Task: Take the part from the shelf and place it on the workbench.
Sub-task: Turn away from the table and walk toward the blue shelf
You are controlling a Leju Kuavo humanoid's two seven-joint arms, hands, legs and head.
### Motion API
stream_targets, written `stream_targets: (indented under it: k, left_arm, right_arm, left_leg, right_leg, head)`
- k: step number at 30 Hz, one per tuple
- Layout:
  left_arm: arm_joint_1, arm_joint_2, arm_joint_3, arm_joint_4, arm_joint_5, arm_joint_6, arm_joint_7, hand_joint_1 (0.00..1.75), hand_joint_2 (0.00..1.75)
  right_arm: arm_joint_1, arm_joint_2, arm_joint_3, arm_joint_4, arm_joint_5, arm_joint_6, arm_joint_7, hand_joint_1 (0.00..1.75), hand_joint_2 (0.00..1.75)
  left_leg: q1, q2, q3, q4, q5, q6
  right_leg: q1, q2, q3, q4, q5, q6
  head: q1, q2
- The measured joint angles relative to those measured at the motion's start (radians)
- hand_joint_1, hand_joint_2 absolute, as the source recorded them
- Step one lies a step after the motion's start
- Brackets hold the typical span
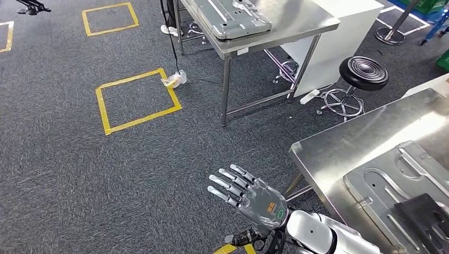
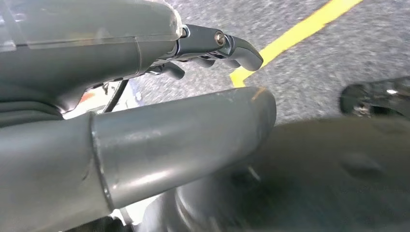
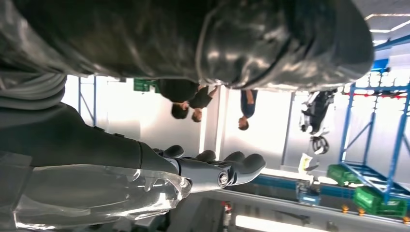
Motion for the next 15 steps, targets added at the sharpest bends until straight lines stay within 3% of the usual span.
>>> stream_targets:
  k: [1, 3, 4, 5, 6, 7, 8, 10, 12, 14, 15]
  left_arm:
    - [0.000, 0.001, 0.002, 0.001, 0.000, 0.000, 0.000, 0.00, 0.00]
    - [-0.002, 0.002, 0.004, 0.003, 0.000, 0.001, 0.001, 0.00, 0.00]
    - [-0.003, 0.002, 0.004, 0.005, 0.000, 0.001, 0.001, 0.00, 0.00]
    - [-0.003, 0.002, 0.004, 0.006, 0.000, 0.002, 0.002, 0.00, 0.00]
    - [-0.003, 0.002, 0.004, 0.007, 0.000, 0.002, 0.002, 0.00, 0.00]
    - [-0.003, 0.003, 0.004, 0.008, 0.000, 0.002, 0.002, 0.00, 0.00]
    - [-0.003, 0.003, 0.004, 0.008, 0.000, 0.003, 0.003, 0.00, 0.00]
    - [-0.005, 0.003, 0.005, 0.012, 0.000, 0.003, 0.004, 0.00, 0.00]
    - [-0.006, 0.004, 0.006, 0.017, 0.000, 0.004, 0.005, 0.00, 0.00]
    - [-0.005, 0.004, 0.008, 0.020, 0.000, 0.005, 0.006, 0.00, 0.00]
    - [-0.004, 0.004, 0.010, 0.022, 0.000, 0.007, 0.007, 0.00, 0.00]
  right_arm:
    - [0.001, -0.001, 0.000, 0.000, -0.001, 0.000, 0.000, 0.00, 0.00]
    - [0.006, -0.004, 0.000, 0.001, -0.004, 0.001, 0.000, 0.00, 0.00]
    - [0.010, -0.006, 0.000, 0.002, -0.005, 0.002, 0.000, 0.00, 0.00]
    - [0.014, -0.007, 0.000, 0.004, -0.007, 0.003, -0.001, 0.00, 0.00]
    - [0.016, -0.007, 0.000, 0.005, -0.008, 0.004, -0.001, 0.00, 0.00]
    - [0.017, -0.007, 0.000, 0.005, -0.010, 0.005, -0.001, 0.00, 0.00]
    - [0.017, -0.008, 0.000, 0.005, -0.011, 0.006, -0.001, 0.00, 0.00]
    - [0.018, -0.010, 0.000, 0.005, -0.013, 0.007, -0.001, 0.00, 0.00]
    - [0.020, -0.014, 0.000, 0.005, -0.015, 0.008, -0.001, 0.00, 0.00]
    - [0.022, -0.016, 0.000, 0.004, -0.017, 0.008, -0.001, 0.00, 0.00]
    - [0.023, -0.016, 0.000, 0.004, -0.020, 0.009, -0.002, 0.00, 0.00]
  left_leg:
    - [0.002, -0.008, 0.001, -0.002, 0.002, 0.005]
    - [0.003, -0.029, 0.000, -0.004, 0.005, 0.011]
    - [0.001, -0.041, 0.000, -0.003, 0.005, 0.012]
    - [-0.001, -0.054, 0.001, -0.003, 0.005, 0.013]
    - [-0.002, -0.068, 0.002, -0.002, 0.005, 0.013]
    - [-0.003, -0.082, 0.004, -0.002, 0.005, 0.013]
    - [-0.003, -0.096, 0.007, -0.001, 0.005, 0.013]
    - [-0.004, -0.119, 0.007, 0.000, 0.006, 0.009]
    - [0.001, -0.142, -0.001, 0.000, 0.010, -0.002]
    - [0.006, -0.153, -0.008, 0.000, 0.012, -0.015]
    - [0.004, -0.135, -0.014, 0.012, 0.004, -0.019]
  right_leg:
    - [-0.002, 0.028, -0.016, 0.038, -0.025, 0.003]
    - [-0.004, 0.085, -0.079, 0.169, -0.093, 0.006]
    - [-0.003, 0.096, -0.113, 0.233, -0.115, 0.006]
    - [-0.003, 0.102, -0.135, 0.270, -0.117, 0.004]
    - [-0.002, 0.105, -0.140, 0.267, -0.099, 0.001]
    - [-0.001, 0.110, -0.125, 0.225, -0.062, -0.004]
    - [-0.001, 0.125, -0.096, 0.153, -0.016, -0.009]
    - [-0.001, 0.175, -0.045, 0.030, 0.037, -0.020]
    - [0.002, 0.197, -0.031, -0.008, 0.041, -0.025]
    - [0.004, 0.174, -0.026, -0.020, 0.047, -0.031]
    - [0.002, 0.160, -0.021, -0.029, 0.050, -0.035]
  head:
    - [0.000, 0.000]
    - [0.000, 0.000]
    - [0.001, 0.000]
    - [0.000, 0.000]
    - [0.000, 0.000]
    - [0.000, 0.000]
    - [0.000, 0.000]
    - [0.000, 0.000]
    - [0.000, 0.000]
    - [0.000, 0.000]
    - [0.000, 0.000]
